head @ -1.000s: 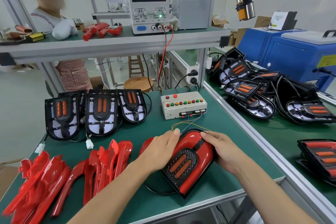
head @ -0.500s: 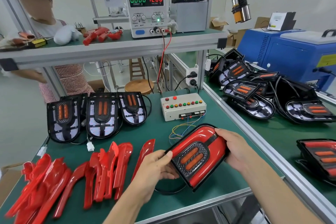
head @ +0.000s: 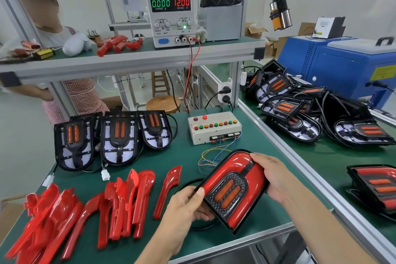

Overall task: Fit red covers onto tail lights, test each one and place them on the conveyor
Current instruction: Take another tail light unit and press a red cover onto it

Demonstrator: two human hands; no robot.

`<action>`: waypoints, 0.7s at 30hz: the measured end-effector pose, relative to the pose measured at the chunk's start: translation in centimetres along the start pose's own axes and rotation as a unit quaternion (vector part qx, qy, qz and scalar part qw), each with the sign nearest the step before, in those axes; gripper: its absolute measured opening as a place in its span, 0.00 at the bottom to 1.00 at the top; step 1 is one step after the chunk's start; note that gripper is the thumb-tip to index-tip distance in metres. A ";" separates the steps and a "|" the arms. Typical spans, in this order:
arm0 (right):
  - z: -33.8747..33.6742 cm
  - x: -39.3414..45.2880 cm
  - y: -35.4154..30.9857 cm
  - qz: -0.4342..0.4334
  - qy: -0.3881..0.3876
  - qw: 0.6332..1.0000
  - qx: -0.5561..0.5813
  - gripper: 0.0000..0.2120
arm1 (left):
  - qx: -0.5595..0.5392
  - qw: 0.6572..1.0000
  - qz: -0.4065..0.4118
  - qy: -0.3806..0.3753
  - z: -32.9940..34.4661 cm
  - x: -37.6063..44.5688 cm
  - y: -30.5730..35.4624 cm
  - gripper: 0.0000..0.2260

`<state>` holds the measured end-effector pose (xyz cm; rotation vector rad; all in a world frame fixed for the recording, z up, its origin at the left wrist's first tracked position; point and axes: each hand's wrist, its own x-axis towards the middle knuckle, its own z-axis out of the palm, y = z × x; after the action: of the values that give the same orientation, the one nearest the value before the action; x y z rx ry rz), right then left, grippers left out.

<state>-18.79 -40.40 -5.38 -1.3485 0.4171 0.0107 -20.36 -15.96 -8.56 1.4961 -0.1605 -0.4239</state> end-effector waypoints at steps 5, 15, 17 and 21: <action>-0.1 -0.1 -0.4 0.031 0.007 1.000 0.001 0.10 | -0.034 0.999 -0.025 -0.010 -0.2 -0.2 0.3 0.14; -0.5 -0.2 -1.1 0.015 -0.089 0.972 0.219 0.10 | -0.217 0.974 -0.048 0.049 1.0 0.1 0.3 0.17; -0.2 -1.0 0.5 0.002 -0.099 0.964 0.247 0.15 | -0.254 0.963 -0.049 0.072 2.0 0.3 0.1 0.17; 0.7 -3.8 4.6 -0.061 -0.075 0.985 0.140 0.17 | -0.254 0.961 -0.061 0.094 4.2 0.3 -0.7 0.14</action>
<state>-23.25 -37.78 -8.44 -1.0852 0.1993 -0.0466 -21.73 -19.97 -8.93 1.0323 0.1834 -0.3830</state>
